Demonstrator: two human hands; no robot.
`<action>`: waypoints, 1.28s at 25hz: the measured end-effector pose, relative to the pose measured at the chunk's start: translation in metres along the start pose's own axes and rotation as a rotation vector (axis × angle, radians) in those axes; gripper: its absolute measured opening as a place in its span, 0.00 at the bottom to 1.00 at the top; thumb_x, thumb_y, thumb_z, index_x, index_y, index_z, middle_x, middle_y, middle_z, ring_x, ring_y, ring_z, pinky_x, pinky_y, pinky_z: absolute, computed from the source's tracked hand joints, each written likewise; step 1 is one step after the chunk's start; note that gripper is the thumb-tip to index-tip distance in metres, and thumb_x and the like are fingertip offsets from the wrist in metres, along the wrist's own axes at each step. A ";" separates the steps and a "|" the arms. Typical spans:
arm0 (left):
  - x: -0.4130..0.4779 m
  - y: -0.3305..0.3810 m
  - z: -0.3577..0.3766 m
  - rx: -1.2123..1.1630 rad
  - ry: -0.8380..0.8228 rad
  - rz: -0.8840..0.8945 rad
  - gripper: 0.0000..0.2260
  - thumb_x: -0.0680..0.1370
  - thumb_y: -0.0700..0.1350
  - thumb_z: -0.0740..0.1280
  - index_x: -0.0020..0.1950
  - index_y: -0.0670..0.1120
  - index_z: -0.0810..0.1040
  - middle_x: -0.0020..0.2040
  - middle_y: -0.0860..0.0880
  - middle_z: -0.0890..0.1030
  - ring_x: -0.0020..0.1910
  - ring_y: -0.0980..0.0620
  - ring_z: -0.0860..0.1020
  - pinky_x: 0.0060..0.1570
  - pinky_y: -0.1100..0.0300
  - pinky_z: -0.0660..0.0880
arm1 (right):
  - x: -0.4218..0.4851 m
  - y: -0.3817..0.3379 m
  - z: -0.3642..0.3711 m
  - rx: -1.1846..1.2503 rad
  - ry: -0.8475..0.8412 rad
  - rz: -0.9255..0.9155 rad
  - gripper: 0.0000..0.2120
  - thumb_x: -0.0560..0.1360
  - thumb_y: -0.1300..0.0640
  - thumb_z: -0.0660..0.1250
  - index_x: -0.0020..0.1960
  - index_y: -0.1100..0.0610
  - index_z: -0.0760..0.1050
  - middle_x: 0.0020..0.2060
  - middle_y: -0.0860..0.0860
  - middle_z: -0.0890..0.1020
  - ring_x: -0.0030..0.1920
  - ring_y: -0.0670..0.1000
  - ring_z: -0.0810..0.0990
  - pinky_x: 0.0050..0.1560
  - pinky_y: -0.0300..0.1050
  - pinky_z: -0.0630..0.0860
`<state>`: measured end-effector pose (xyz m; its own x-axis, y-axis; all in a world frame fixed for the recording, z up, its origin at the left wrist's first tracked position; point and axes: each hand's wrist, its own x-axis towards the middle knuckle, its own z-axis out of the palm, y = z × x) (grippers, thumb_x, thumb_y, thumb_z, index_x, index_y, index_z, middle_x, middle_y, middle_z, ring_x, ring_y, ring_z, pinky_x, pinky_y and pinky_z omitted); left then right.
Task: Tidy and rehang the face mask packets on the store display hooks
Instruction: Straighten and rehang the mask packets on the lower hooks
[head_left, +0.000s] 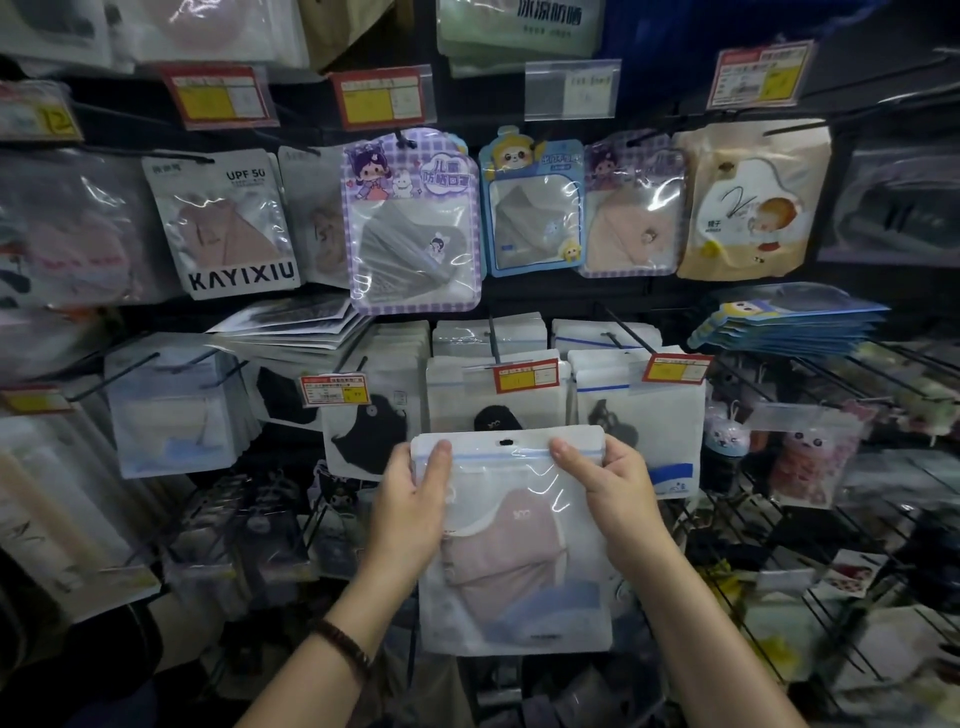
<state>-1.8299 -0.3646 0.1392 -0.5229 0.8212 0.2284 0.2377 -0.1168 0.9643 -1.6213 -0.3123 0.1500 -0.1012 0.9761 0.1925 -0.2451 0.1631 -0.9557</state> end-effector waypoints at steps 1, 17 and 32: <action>-0.001 -0.004 0.005 -0.050 -0.018 -0.022 0.10 0.84 0.56 0.67 0.55 0.50 0.80 0.48 0.51 0.88 0.48 0.50 0.87 0.49 0.50 0.84 | 0.001 -0.001 0.001 -0.019 -0.003 -0.009 0.06 0.81 0.60 0.73 0.56 0.62 0.84 0.48 0.60 0.90 0.49 0.60 0.90 0.50 0.53 0.88; 0.046 0.003 0.016 0.025 -0.062 0.060 0.12 0.88 0.50 0.60 0.55 0.43 0.73 0.44 0.48 0.79 0.42 0.50 0.79 0.39 0.59 0.75 | 0.039 0.003 0.024 -0.202 0.156 -0.058 0.02 0.82 0.55 0.74 0.53 0.52 0.85 0.41 0.52 0.90 0.44 0.55 0.90 0.47 0.51 0.86; 0.087 0.017 0.015 0.054 -0.114 0.121 0.12 0.88 0.54 0.60 0.54 0.47 0.74 0.48 0.45 0.83 0.46 0.41 0.84 0.46 0.43 0.81 | 0.074 -0.002 0.036 -0.445 0.149 -0.123 0.09 0.87 0.46 0.64 0.60 0.49 0.78 0.44 0.46 0.84 0.46 0.47 0.83 0.53 0.53 0.80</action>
<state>-1.8597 -0.2866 0.1736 -0.3919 0.8615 0.3228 0.3389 -0.1910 0.9212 -1.6627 -0.2458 0.1742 0.0497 0.9505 0.3067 0.1925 0.2922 -0.9368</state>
